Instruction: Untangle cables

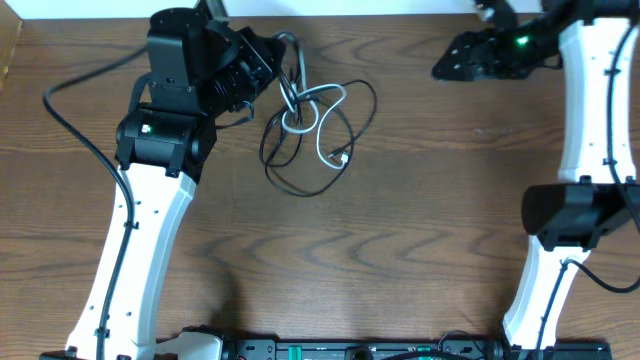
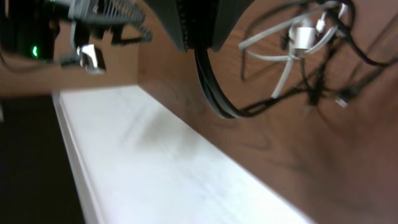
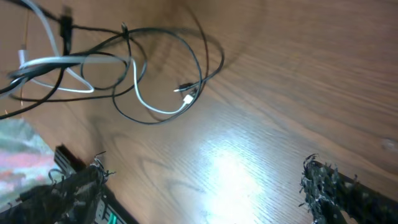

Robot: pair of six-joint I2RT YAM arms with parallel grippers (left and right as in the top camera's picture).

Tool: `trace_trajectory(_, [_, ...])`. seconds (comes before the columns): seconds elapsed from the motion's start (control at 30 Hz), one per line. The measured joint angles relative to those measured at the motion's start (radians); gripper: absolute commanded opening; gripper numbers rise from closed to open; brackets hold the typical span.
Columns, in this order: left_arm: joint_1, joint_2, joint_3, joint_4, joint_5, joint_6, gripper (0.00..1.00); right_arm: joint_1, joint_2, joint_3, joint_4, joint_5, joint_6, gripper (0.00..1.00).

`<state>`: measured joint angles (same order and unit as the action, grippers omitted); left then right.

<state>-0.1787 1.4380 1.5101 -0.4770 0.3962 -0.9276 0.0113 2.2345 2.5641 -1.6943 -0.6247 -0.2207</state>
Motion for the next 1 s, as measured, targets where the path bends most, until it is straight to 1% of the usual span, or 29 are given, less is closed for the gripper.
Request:
trace_trajectory(0.17, [0.000,0.000,0.000,-0.084,-0.050,-0.248,0.07,0.041,0.000,-0.014,0.005,0.012,0.000,0.99])
trace_trajectory(0.27, [0.000,0.000,0.000,-0.088,-0.063,-0.384,0.07,0.059,0.000,-0.046,0.024,0.012,-0.003,0.99])
trace_trajectory(0.4, [0.000,0.000,0.000,-0.088,-0.072,-0.520,0.08,0.096,0.000,-0.100,0.074,0.008,-0.005,0.98])
trace_trajectory(0.57, [0.000,0.000,0.000,-0.087,-0.088,-0.634,0.08,0.159,0.000,-0.167,0.139,-0.052,-0.009,0.95])
trace_trajectory(0.7, [0.000,0.000,0.000,-0.087,-0.097,-0.715,0.08,0.209,0.000,-0.198,0.156,-0.100,-0.039,0.93])
trace_trajectory(0.83, [0.000,0.000,0.000,-0.085,-0.120,-0.785,0.08,0.261,0.000,-0.213,0.183,-0.122,-0.058,0.88])
trace_trajectory(0.9, [0.000,0.000,0.000,-0.075,-0.126,-0.809,0.07,0.288,-0.001,-0.230,0.221,-0.129,-0.048,0.85])
trace_trajectory(1.0, [0.000,0.000,0.000,-0.066,-0.133,-0.831,0.07,0.324,-0.003,-0.278,0.321,-0.137,0.006,0.81])
